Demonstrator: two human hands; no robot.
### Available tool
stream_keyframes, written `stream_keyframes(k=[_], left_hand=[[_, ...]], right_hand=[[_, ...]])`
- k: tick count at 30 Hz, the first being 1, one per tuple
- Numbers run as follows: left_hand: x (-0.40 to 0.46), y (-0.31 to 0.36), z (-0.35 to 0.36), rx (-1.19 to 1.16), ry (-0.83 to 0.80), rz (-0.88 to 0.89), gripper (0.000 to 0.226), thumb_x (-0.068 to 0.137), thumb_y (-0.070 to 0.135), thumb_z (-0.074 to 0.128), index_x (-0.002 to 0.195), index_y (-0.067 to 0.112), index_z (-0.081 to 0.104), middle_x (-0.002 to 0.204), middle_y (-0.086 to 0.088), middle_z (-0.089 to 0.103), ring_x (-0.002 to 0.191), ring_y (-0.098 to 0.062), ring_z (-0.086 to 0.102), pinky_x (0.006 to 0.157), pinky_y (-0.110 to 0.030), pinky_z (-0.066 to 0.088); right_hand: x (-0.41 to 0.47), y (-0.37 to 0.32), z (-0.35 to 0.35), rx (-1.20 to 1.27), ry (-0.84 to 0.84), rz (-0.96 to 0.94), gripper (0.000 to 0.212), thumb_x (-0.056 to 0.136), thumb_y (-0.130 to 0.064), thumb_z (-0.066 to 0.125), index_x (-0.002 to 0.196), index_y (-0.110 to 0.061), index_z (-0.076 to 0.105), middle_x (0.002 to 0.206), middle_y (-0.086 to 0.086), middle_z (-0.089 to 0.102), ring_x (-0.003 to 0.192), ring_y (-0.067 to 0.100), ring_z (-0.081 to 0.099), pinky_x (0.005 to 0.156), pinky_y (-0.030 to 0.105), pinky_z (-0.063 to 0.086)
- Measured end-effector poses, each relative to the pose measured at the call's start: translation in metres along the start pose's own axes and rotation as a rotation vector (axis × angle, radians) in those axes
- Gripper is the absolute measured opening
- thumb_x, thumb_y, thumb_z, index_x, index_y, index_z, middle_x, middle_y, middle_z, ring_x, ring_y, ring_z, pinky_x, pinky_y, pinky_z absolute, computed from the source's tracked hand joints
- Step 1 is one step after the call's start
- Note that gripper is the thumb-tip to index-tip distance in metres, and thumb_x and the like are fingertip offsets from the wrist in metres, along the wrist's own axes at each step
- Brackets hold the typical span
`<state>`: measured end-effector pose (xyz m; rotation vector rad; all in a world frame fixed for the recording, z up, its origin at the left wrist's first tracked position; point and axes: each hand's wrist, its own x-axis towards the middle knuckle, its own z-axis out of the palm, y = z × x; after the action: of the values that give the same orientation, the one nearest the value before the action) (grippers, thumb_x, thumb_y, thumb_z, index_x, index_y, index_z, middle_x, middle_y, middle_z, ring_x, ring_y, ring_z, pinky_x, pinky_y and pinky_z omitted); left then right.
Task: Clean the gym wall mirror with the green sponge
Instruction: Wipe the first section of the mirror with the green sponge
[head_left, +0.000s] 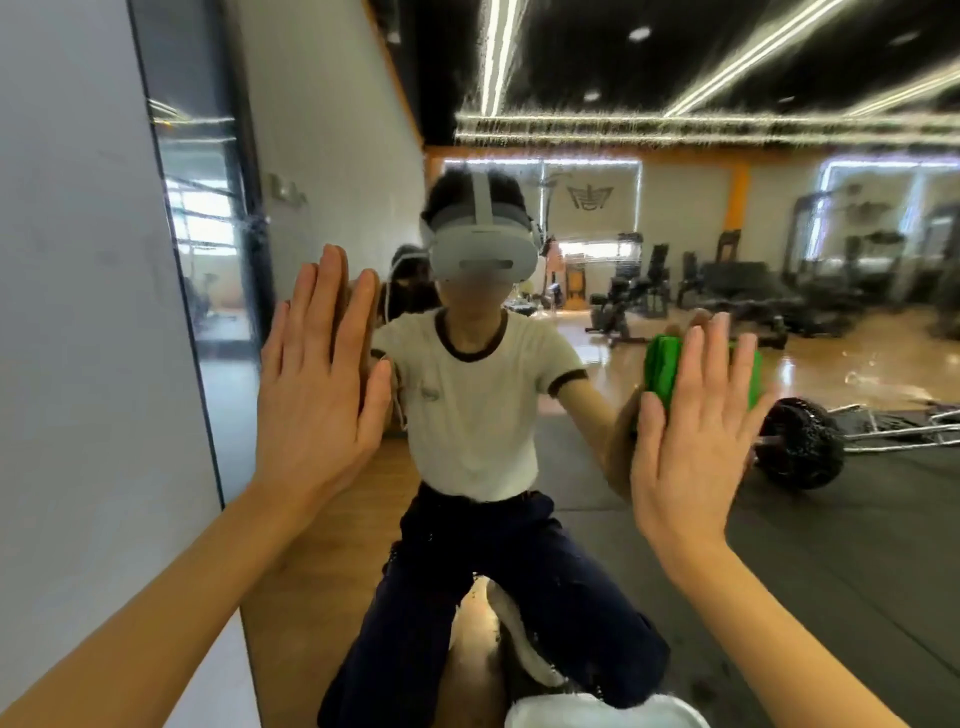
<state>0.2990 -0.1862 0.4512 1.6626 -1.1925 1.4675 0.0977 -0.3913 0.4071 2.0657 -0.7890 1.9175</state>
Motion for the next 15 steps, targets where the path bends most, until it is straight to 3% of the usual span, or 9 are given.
stream_keyframes(k=[2, 5, 7, 10, 13, 15], left_hand=[[0.000, 0.001, -0.001, -0.010, 0.000, -0.005, 0.066, 0.101, 0.020, 0.046, 0.160, 0.007, 0.021, 0.168, -0.018, 0.012, 0.156, -0.030, 0.007, 0.127, -0.038, -0.001], [-0.001, 0.002, -0.001, -0.013, -0.023, -0.016, 0.065, 0.102, 0.024, 0.044, 0.161, 0.008, 0.020, 0.169, -0.016, 0.011, 0.157, -0.029, 0.006, 0.127, -0.040, 0.000], [-0.001, 0.002, -0.002, -0.007, -0.030, -0.025, 0.065, 0.103, 0.026, 0.041, 0.161, 0.009, 0.019, 0.169, -0.015, 0.010, 0.157, -0.028, 0.005, 0.128, -0.041, 0.001], [-0.001, 0.003, -0.004, -0.018, -0.042, -0.032, 0.064, 0.103, 0.026, 0.040, 0.161, 0.009, 0.019, 0.169, -0.013, 0.008, 0.157, -0.026, 0.003, 0.127, -0.040, 0.000], [-0.001, 0.002, -0.008, -0.033, -0.061, -0.019, 0.065, 0.103, 0.029, 0.040, 0.161, 0.009, 0.019, 0.169, -0.011, 0.006, 0.157, -0.016, -0.005, 0.127, -0.034, -0.004], [-0.001, 0.003, -0.009, -0.046, -0.067, -0.028, 0.066, 0.103, 0.030, 0.040, 0.161, 0.010, 0.019, 0.169, -0.010, 0.005, 0.156, -0.014, -0.007, 0.126, -0.032, -0.005]], right_hand=[[0.014, -0.042, 0.011, -0.018, 0.010, -0.207, 0.058, 0.105, -0.032, 0.032, 0.157, -0.009, 0.022, 0.165, 0.009, 0.015, 0.153, 0.020, 0.001, 0.124, 0.046, -0.010], [0.046, -0.069, 0.015, -0.009, -0.057, -0.604, 0.054, 0.106, -0.024, 0.042, 0.156, -0.010, 0.032, 0.164, 0.010, 0.026, 0.153, 0.027, 0.017, 0.125, 0.048, 0.001], [0.068, -0.052, 0.008, -0.036, -0.054, -0.648, 0.052, 0.107, -0.025, 0.039, 0.157, -0.010, 0.031, 0.164, 0.011, 0.028, 0.153, 0.025, 0.014, 0.125, 0.046, -0.001], [0.081, -0.001, -0.006, -0.009, -0.026, -0.356, 0.054, 0.107, -0.029, 0.031, 0.159, -0.013, 0.024, 0.166, 0.010, 0.019, 0.152, 0.017, -0.001, 0.123, 0.038, -0.016], [0.065, 0.033, -0.012, 0.019, 0.088, -0.009, 0.053, 0.108, -0.025, 0.030, 0.159, -0.009, 0.021, 0.167, 0.012, 0.018, 0.155, 0.024, 0.003, 0.124, 0.050, -0.006], [0.055, 0.015, -0.005, 0.040, 0.149, 0.133, 0.053, 0.109, -0.026, 0.030, 0.158, -0.006, 0.023, 0.166, 0.014, 0.021, 0.154, 0.030, 0.009, 0.123, 0.054, -0.003]])
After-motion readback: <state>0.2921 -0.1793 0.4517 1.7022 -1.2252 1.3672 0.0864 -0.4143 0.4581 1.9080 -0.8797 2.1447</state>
